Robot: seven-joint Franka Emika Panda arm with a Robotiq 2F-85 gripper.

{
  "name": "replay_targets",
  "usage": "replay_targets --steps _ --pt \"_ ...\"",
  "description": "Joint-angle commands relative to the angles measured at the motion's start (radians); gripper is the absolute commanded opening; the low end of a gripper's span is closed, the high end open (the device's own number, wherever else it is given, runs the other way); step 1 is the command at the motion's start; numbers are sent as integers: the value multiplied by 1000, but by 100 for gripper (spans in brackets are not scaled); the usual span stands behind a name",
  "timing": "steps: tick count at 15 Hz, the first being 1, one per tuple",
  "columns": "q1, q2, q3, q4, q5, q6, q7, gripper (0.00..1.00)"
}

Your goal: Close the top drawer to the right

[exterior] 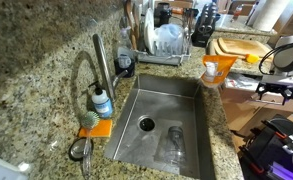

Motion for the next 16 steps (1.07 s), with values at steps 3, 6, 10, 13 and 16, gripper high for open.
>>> replay_targets --steps 3,6,10,13,16 --pt "-29 169 -109 81 225 254 -37 100" --pt "22 138 -146 54 242 224 -54 100" --pt "40 140 -150 55 240 223 -51 100" --pt "89 197 -196 79 194 326 28 100" --pt "98 270 -219 123 237 463 31 100"
